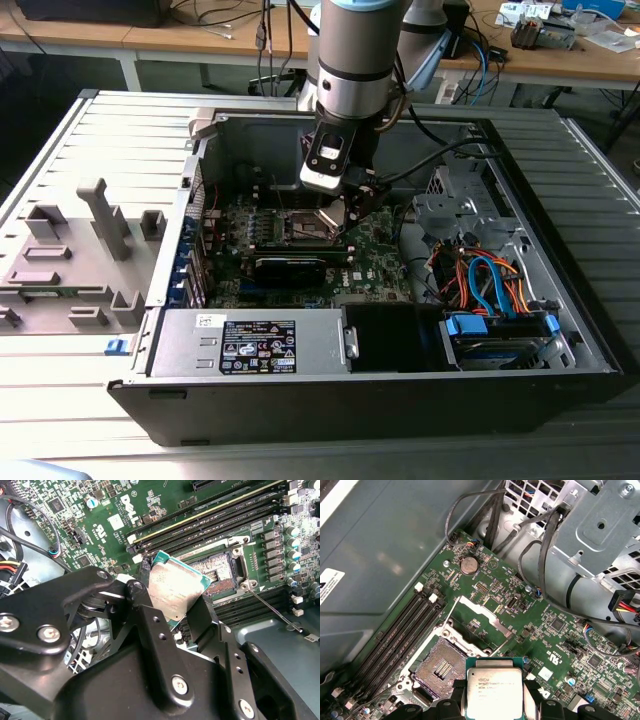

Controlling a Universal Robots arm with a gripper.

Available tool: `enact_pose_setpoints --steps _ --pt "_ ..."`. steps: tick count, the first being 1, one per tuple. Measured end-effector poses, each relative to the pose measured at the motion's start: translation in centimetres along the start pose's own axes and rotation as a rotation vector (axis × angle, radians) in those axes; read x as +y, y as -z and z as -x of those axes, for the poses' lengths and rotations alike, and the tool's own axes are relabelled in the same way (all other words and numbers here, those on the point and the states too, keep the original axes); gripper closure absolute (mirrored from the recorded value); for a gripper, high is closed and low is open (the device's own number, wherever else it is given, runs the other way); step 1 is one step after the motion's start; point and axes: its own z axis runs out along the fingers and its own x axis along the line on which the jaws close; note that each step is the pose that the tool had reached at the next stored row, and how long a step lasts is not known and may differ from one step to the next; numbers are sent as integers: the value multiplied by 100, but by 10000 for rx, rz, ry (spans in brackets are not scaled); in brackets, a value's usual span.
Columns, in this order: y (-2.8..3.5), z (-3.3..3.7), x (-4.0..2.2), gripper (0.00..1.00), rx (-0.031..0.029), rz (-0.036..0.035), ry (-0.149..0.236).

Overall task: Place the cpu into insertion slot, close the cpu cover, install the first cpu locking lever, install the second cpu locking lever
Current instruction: 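Place the cpu into insertion slot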

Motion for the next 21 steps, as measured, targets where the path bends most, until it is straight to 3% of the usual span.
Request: enact_pose_setpoints --steps 21 --pt "0 0 0 45 -4 1 -124"
